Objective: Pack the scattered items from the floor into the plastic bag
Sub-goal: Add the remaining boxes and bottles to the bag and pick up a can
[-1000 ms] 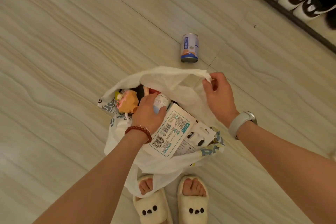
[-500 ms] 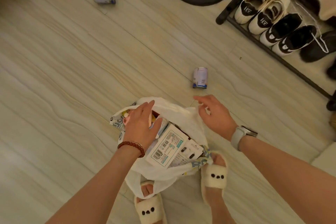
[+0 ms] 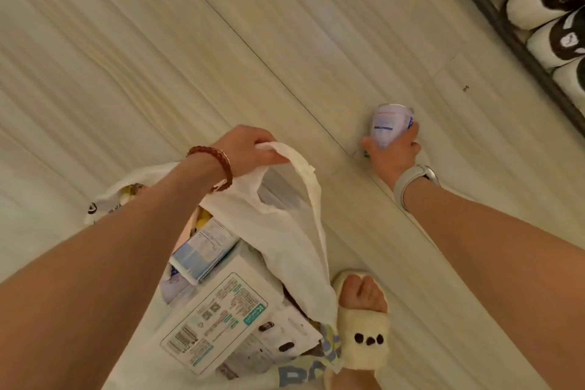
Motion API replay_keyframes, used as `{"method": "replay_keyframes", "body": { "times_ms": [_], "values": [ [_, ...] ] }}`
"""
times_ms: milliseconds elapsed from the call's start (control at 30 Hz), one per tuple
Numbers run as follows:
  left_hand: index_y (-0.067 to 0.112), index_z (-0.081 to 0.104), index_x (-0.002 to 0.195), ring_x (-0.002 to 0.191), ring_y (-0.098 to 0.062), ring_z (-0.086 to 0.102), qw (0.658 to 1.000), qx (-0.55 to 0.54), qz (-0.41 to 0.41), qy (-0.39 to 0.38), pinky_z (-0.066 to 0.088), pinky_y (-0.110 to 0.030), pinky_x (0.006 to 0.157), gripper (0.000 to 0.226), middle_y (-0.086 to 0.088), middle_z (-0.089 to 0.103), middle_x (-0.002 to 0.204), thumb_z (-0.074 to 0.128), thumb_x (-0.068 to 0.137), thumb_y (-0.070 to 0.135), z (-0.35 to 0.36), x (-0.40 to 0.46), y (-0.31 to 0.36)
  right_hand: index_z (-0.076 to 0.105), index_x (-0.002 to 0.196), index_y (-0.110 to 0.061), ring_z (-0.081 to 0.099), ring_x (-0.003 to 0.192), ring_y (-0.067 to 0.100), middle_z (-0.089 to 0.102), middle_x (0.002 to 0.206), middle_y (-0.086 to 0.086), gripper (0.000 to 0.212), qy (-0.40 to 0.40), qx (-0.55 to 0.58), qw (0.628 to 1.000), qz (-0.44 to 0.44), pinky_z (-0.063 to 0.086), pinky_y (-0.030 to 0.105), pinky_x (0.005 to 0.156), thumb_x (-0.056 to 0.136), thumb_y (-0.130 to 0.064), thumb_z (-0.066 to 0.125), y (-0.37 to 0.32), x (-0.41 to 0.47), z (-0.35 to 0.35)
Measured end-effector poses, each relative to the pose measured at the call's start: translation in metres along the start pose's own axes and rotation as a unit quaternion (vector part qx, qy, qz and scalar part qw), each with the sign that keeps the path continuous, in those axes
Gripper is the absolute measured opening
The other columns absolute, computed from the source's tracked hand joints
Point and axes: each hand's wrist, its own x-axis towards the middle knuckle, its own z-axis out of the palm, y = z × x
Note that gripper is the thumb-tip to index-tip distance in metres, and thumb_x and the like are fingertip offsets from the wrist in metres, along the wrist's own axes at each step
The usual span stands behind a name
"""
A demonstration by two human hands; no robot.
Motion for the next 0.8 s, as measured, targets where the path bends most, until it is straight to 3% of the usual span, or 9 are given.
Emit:
{"method": "replay_keyframes", "body": {
  "times_ms": [100, 167, 233, 300, 433, 567, 633, 733, 800],
  "values": [
    [0.022, 0.056, 0.11, 0.091, -0.018, 0.056, 0.988, -0.069, -0.07, -0.115, 0.047, -0.029, 0.08, 0.031, -0.002, 0.06, 0.104, 0.065, 0.08, 0.022, -0.002, 0.0, -0.006, 0.011, 0.143, -0.013, 0.051, 0.109, 0.034, 0.043, 0.13, 0.02, 0.078, -0.009, 0.068, 0.998, 0.002, 0.043, 0.038, 0.094, 0.083, -0.024, 0.06, 0.009, 0.002, 0.0],
    [0.026, 0.054, 0.111, 0.091, -0.023, 0.058, 0.962, -0.186, -0.104, -0.169, 0.047, -0.034, 0.085, 0.034, -0.004, 0.061, 0.1, 0.061, 0.082, 0.01, -0.008, -0.013, -0.009, 0.024, 0.137, -0.01, 0.055, 0.093, 0.022, 0.054, 0.113, 0.009, 0.065, -0.037, 0.11, 0.993, -0.012, 0.045, 0.032, 0.086, 0.084, -0.021, 0.06, 0.005, -0.015, -0.009],
    [0.027, 0.06, 0.097, 0.084, -0.022, 0.057, 0.957, -0.256, -0.09, -0.106, 0.048, -0.031, 0.079, 0.025, -0.001, 0.061, 0.087, 0.061, 0.082, 0.008, -0.014, -0.028, -0.011, 0.034, 0.132, -0.011, 0.054, 0.08, 0.008, 0.055, 0.095, -0.008, 0.056, -0.055, 0.165, 0.984, -0.039, 0.046, 0.027, 0.084, 0.085, -0.02, 0.061, -0.002, -0.049, -0.024],
    [0.025, 0.064, 0.08, 0.08, -0.018, 0.055, 0.973, -0.215, -0.073, 0.032, 0.046, -0.025, 0.072, 0.015, 0.003, 0.06, 0.08, 0.065, 0.079, 0.011, -0.022, -0.044, -0.008, 0.036, 0.132, -0.017, 0.056, 0.086, -0.002, 0.056, 0.099, -0.015, 0.056, -0.072, 0.203, 0.973, -0.086, 0.046, 0.021, 0.086, 0.084, -0.022, 0.064, -0.01, -0.094, -0.045],
    [0.019, 0.069, 0.083, 0.084, -0.015, 0.059, 0.974, -0.155, -0.048, 0.161, 0.047, -0.026, 0.082, 0.007, 0.001, 0.065, 0.081, 0.07, 0.077, 0.015, -0.039, -0.066, 0.005, 0.031, 0.125, -0.048, 0.056, 0.091, -0.018, 0.053, 0.102, -0.044, 0.07, -0.146, 0.144, 0.954, -0.219, 0.046, 0.002, 0.073, 0.074, -0.023, 0.072, -0.03, -0.188, -0.092],
    [0.016, 0.066, 0.1, 0.095, -0.012, 0.056, 0.979, -0.106, 0.01, 0.175, 0.042, -0.024, 0.089, 0.02, 0.001, 0.063, 0.097, 0.067, 0.08, 0.02, -0.056, -0.085, 0.021, 0.043, 0.114, -0.032, 0.06, 0.072, 0.01, 0.065, 0.085, -0.009, 0.053, -0.216, -0.032, 0.911, -0.351, 0.051, 0.028, 0.065, 0.066, -0.032, 0.065, -0.05, -0.233, -0.079],
    [0.016, 0.062, 0.108, 0.101, -0.013, 0.052, 0.964, -0.113, 0.001, 0.24, 0.039, -0.024, 0.09, 0.025, -0.001, 0.059, 0.11, 0.061, 0.084, 0.022, -0.059, -0.102, 0.016, 0.043, 0.122, -0.021, 0.059, 0.074, 0.02, 0.065, 0.088, 0.001, 0.057, -0.211, -0.157, 0.881, -0.394, 0.05, 0.035, 0.069, 0.07, -0.038, 0.055, -0.054, -0.244, -0.052],
    [0.012, 0.055, 0.118, 0.112, -0.021, 0.051, 0.919, -0.115, -0.108, 0.362, 0.036, -0.026, 0.091, 0.03, -0.01, 0.053, 0.125, 0.053, 0.088, 0.02, -0.055, -0.143, -0.025, 0.037, 0.131, -0.012, 0.06, 0.08, 0.031, 0.062, 0.102, 0.011, 0.068, -0.198, -0.258, 0.839, -0.437, 0.047, 0.039, 0.073, 0.07, -0.04, 0.052, -0.059, -0.258, -0.013],
    [0.01, 0.045, 0.128, 0.121, -0.028, 0.045, 0.894, -0.133, -0.221, 0.366, 0.036, -0.034, 0.098, 0.042, -0.016, 0.044, 0.134, 0.053, 0.088, 0.022, -0.045, -0.172, -0.066, 0.033, 0.135, -0.01, 0.057, 0.09, 0.034, 0.05, 0.121, 0.015, 0.069, -0.227, -0.278, 0.828, -0.432, 0.044, 0.04, 0.081, 0.075, -0.035, 0.056, -0.073, -0.265, 0.002]
  ]
}}
